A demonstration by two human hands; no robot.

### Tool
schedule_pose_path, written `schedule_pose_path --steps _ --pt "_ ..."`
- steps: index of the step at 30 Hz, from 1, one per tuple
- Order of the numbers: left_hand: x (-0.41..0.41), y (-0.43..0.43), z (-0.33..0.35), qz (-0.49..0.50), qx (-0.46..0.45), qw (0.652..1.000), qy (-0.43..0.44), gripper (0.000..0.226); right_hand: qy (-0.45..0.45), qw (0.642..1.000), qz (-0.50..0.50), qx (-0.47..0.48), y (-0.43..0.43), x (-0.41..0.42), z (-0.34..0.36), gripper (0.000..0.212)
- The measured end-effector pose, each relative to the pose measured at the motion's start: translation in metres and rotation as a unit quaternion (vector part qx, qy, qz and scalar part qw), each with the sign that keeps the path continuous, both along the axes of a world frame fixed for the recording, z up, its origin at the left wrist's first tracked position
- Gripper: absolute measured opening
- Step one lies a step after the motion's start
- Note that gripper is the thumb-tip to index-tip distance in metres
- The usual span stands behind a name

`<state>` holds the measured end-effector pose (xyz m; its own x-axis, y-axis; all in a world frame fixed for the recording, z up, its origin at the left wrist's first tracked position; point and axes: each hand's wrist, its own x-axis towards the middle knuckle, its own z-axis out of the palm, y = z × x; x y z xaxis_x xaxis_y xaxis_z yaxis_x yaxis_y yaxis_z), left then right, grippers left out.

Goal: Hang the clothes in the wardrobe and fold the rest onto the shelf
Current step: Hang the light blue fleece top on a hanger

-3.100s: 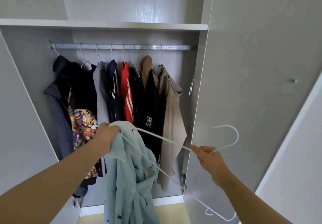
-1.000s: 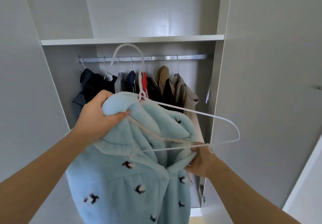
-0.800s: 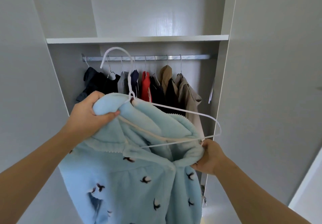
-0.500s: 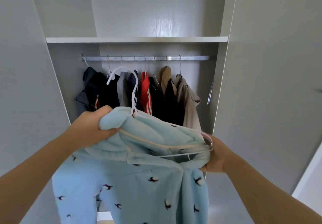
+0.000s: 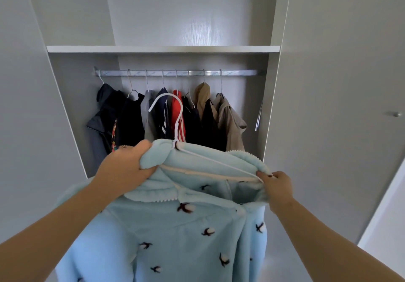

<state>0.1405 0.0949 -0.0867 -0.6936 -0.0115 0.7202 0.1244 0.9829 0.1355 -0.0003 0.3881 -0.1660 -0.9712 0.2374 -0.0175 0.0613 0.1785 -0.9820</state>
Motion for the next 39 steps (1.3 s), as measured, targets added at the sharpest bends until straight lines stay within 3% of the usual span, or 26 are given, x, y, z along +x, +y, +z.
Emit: schedule_pose_path --steps 3,6,8,9,11,12,14,16,17,18,20,21,23,25,27,31,33,35,37,39 --pt "-0.009 0.0 -0.003 0.026 0.162 0.986 -0.037 0.025 0.038 0.998 -0.008 0.052 -0.001 -0.002 -0.001 0.023" --pt "-0.015 -0.007 -0.01 0.034 0.234 0.97 -0.059 0.023 0.006 0.999 0.015 0.045 0.002 -0.002 0.002 0.025" --pt "-0.017 -0.01 -0.013 0.028 0.261 0.963 -0.066 0.021 -0.091 0.99 0.047 -0.093 0.008 -0.001 0.006 0.023" --pt "-0.017 -0.01 -0.013 0.024 0.27 0.96 -0.068 0.021 -0.158 0.968 0.075 -0.178 0.01 0.001 0.008 0.021" --pt "-0.016 -0.011 -0.015 0.023 0.273 0.959 -0.075 0.019 -0.238 0.94 0.099 -0.224 0.013 0.004 0.011 0.02" --pt "-0.015 -0.01 -0.016 0.026 0.261 0.962 -0.074 0.019 -0.238 0.949 0.098 -0.183 0.013 0.002 0.009 0.02" --pt "-0.013 -0.004 -0.016 0.034 0.197 0.979 -0.048 0.021 -0.155 0.985 0.075 -0.014 0.012 -0.005 0.003 0.024" --pt "-0.014 0.007 -0.018 0.019 0.053 0.998 0.023 0.03 -0.045 0.987 0.032 0.152 0.007 -0.007 0.001 0.022" --pt "-0.016 0.013 -0.02 0.001 -0.039 0.998 0.059 0.034 -0.005 0.982 0.016 0.191 0.005 -0.008 -0.001 0.019" --pt "-0.018 0.021 -0.02 -0.011 -0.111 0.991 0.072 0.036 0.029 0.98 0.007 0.198 0.002 -0.007 -0.001 0.016" --pt "-0.027 0.032 -0.025 -0.014 -0.17 0.983 0.066 0.051 0.081 0.984 0.0 0.16 -0.006 -0.004 0.0 0.014" --pt "-0.033 0.036 -0.028 -0.002 -0.167 0.985 0.04 0.059 0.102 0.987 0.0 0.128 -0.011 -0.001 0.003 0.015" --pt "-0.043 0.041 -0.035 0.053 -0.13 0.99 -0.03 0.052 0.133 0.989 0.012 0.056 -0.02 0.007 0.012 0.02" --pt "-0.053 0.044 -0.041 0.13 -0.079 0.982 -0.111 0.04 0.136 0.989 0.059 -0.006 -0.029 0.015 0.024 0.024" --pt "-0.063 0.045 -0.043 0.152 -0.03 0.979 -0.135 0.031 0.112 0.979 0.163 -0.054 -0.039 0.024 0.033 0.025" --pt "-0.074 0.05 -0.032 0.102 0.091 0.988 -0.071 0.023 0.009 0.91 0.408 -0.065 -0.045 0.038 0.037 0.02" --pt "-0.073 0.049 -0.026 0.045 0.135 0.989 -0.046 0.027 0.0 0.893 0.449 -0.019 -0.037 0.037 0.038 0.017" --pt "-0.068 0.047 -0.02 0.017 0.186 0.982 -0.021 0.027 0.068 0.933 0.354 -0.002 -0.029 0.032 0.039 0.027" --pt "-0.065 0.042 -0.017 -0.009 0.229 0.973 0.005 0.026 0.196 0.97 0.136 0.036 -0.021 0.023 0.042 0.022" --pt "-0.062 0.039 -0.014 -0.035 0.258 0.966 0.004 0.031 0.271 0.94 -0.005 0.209 -0.015 0.014 0.048 0.01"
